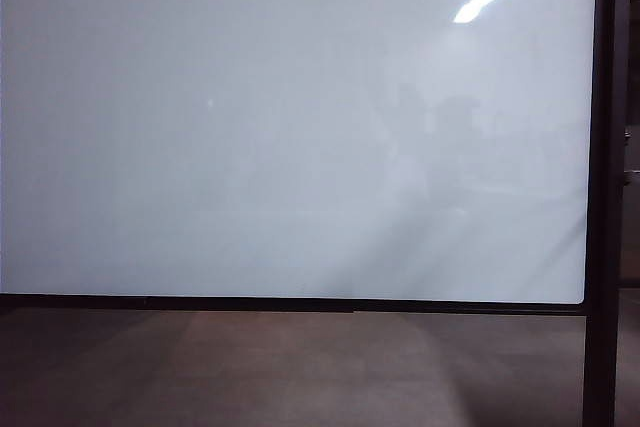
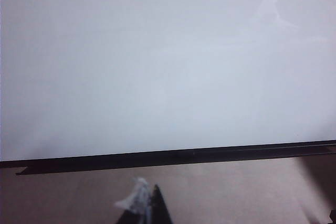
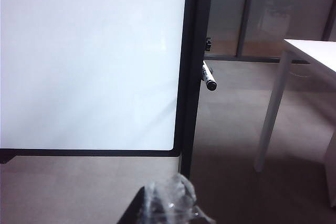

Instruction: Reach to the right to find the marker pen, pick it up, and write the number 7 on the whiteboard.

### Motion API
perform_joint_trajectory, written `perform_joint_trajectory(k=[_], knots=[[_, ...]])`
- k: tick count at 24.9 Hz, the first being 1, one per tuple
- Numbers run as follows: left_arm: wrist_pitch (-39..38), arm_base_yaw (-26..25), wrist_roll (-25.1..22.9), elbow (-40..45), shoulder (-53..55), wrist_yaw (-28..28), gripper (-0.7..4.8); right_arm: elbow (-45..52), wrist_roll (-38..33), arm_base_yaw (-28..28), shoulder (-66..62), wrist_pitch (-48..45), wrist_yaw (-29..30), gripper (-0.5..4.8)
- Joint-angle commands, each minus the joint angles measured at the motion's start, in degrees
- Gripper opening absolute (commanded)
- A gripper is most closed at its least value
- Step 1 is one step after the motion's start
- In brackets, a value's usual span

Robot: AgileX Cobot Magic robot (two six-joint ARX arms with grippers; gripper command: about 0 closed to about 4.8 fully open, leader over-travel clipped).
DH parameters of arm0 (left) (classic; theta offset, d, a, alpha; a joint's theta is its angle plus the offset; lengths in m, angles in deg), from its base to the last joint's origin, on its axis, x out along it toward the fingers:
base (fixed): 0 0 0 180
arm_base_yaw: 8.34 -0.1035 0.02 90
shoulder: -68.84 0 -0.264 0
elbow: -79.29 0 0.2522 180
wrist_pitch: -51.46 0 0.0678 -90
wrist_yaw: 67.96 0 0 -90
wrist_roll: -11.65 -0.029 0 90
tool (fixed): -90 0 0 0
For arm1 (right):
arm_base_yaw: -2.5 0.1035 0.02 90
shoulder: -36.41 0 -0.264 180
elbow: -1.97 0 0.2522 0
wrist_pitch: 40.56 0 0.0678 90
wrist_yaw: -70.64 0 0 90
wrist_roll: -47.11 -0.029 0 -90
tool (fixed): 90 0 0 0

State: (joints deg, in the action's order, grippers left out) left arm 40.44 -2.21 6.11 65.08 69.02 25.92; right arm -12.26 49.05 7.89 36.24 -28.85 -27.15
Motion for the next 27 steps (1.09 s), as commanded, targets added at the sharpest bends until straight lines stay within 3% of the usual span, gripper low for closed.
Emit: perform_joint_trajectory(k=[1, 5, 9, 11, 15, 19, 24, 27], knots=[[0.7, -0.1, 0.0, 0.0, 0.0, -0.1, -0.06, 0.1, -0.2, 0.0, 0.0, -0.8, -0.2, -0.06], [0.5, -0.1, 1.2, -0.1, 0.0, 0.2, -0.06, 0.1, -0.2, 0.0, 0.0, -0.3, -0.2, -0.06], [0.4, -0.1, 5.7, -1.7, 0.0, 4.9, -0.06, -2.9, -0.4, 0.0, 0.0, -1.0, -0.3, -0.06], [-2.1, -0.1, 11.0, -5.4, 0.3, 6.5, -0.06, -6.7, -0.4, 0.1, -0.1, 0.3, -0.8, -0.06], [-6.3, -0.1, 12.0, -14.6, 6.1, 6.3, -0.06, -15.3, -0.4, 0.1, -5.0, 0.7, -3.0, -0.06], [-1.8, 0.0, 12.0, -23.1, 16.3, 0.5, -0.06, -24.7, -0.4, 0.1, -15.7, 0.5, -3.0, -0.06], [0.0, 0.1, 11.5, -37.8, 34.3, -14.3, -0.06, -37.6, -0.4, 0.0, -32.4, -4.2, -2.6, -0.06], [-0.5, 3.3, 11.5, -43.7, 41.1, -15.3, -0.06, -40.5, -0.4, 0.0, -39.0, -10.4, -2.6, -0.06]])
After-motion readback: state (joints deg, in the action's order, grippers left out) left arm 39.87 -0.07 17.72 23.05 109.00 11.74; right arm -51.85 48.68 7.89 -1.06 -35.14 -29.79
